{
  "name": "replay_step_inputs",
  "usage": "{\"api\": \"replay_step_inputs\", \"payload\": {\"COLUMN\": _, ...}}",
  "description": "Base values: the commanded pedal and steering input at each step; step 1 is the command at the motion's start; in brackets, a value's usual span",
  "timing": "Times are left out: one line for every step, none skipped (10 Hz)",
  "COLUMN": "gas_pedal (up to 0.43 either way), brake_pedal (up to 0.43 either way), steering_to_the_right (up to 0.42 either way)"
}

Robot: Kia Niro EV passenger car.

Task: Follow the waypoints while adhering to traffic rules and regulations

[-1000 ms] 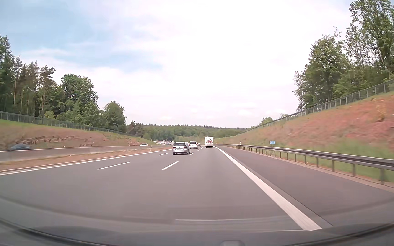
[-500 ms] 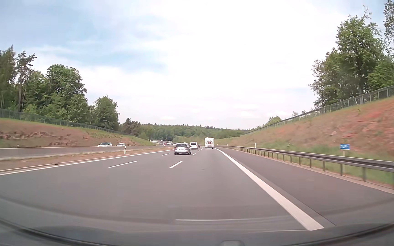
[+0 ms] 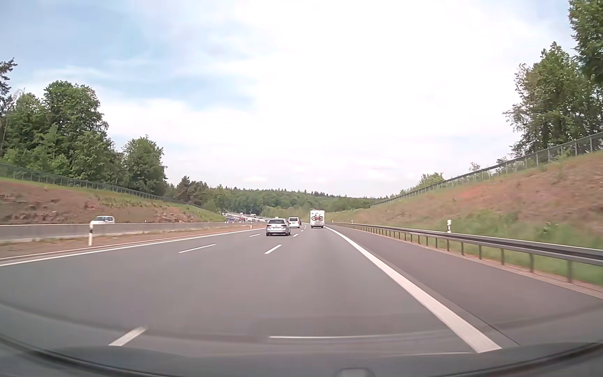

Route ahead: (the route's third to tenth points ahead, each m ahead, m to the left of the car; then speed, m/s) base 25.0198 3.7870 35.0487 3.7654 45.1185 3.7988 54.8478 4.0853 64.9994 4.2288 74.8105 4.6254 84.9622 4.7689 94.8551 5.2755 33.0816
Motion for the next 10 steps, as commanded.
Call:
{"api": "replay_step_inputs", "payload": {"gas_pedal": 0.138, "brake_pedal": 0.000, "steering_to_the_right": 0.002}}
{"api": "replay_step_inputs", "payload": {"gas_pedal": 0.138, "brake_pedal": 0.000, "steering_to_the_right": 0.001}}
{"api": "replay_step_inputs", "payload": {"gas_pedal": 0.138, "brake_pedal": 0.000, "steering_to_the_right": 0.000}}
{"api": "replay_step_inputs", "payload": {"gas_pedal": 0.138, "brake_pedal": 0.000, "steering_to_the_right": 0.000}}
{"api": "replay_step_inputs", "payload": {"gas_pedal": 0.150, "brake_pedal": 0.000, "steering_to_the_right": 0.000}}
{"api": "replay_step_inputs", "payload": {"gas_pedal": 0.150, "brake_pedal": 0.000, "steering_to_the_right": -0.001}}
{"api": "replay_step_inputs", "payload": {"gas_pedal": 0.189, "brake_pedal": 0.000, "steering_to_the_right": -0.001}}
{"api": "replay_step_inputs", "payload": {"gas_pedal": 0.220, "brake_pedal": 0.000, "steering_to_the_right": -0.001}}
{"api": "replay_step_inputs", "payload": {"gas_pedal": 0.220, "brake_pedal": 0.000, "steering_to_the_right": -0.002}}
{"api": "replay_step_inputs", "payload": {"gas_pedal": 0.209, "brake_pedal": 0.000, "steering_to_the_right": -0.002}}
